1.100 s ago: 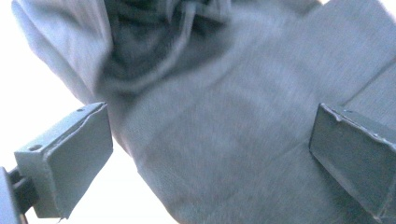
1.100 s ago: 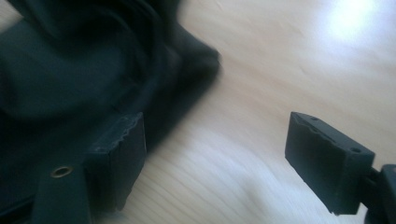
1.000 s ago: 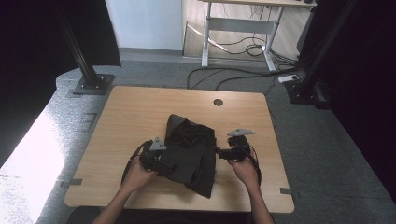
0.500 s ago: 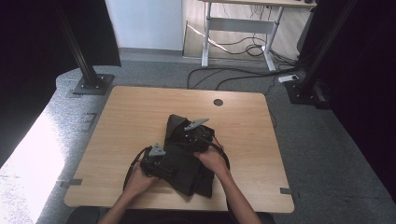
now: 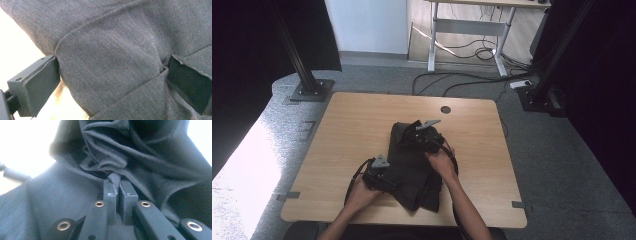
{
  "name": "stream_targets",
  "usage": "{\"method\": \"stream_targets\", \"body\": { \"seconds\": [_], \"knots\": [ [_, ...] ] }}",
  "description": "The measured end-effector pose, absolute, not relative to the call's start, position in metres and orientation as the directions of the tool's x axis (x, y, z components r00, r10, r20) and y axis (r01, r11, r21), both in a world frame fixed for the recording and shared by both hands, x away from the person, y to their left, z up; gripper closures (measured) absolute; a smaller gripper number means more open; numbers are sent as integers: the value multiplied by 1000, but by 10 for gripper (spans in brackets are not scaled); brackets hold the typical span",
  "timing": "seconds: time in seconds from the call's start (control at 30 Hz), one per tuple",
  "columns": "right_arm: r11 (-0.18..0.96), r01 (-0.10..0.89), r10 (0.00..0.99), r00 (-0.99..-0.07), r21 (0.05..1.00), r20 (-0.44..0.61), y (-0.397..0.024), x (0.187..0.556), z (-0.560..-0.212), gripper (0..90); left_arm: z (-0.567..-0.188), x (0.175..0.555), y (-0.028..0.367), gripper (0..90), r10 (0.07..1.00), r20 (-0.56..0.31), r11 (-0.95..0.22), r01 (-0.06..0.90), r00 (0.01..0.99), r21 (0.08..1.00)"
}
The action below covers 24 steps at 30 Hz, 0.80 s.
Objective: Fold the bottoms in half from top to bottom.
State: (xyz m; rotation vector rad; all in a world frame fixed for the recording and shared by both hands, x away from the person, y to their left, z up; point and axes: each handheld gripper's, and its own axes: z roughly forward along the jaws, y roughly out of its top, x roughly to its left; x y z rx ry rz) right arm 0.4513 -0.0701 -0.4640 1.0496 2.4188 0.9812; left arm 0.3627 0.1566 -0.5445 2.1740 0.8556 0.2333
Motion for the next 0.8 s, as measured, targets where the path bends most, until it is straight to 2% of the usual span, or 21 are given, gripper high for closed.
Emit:
{"method": "stream_targets", "body": {
  "seconds": [0.2,0.27,0.37,0.47,0.63,0.8],
  "knots": [
    [409,537,794,-609,738,3,-99,474,-448,831,-544,363,156,0,644,-93,-485,499,760,718],
    [389,549,818,-576,740,-3,-109,483,-447,787,-544,363,156,0,644,-92,-486,499,760,717],
    [343,586,860,-510,734,5,-125,496,-449,670,-544,363,156,0,642,-91,-489,498,761,716],
    [300,614,880,-473,730,35,-140,501,-451,615,-544,363,156,0,642,-92,-488,498,761,717],
    [316,587,868,-496,745,23,-145,488,-446,446,-537,362,156,0,635,-80,-499,486,769,718],
    [367,546,842,-540,753,-19,-143,467,-444,305,-513,358,165,0,628,-42,-505,448,777,738]
  ]
}}
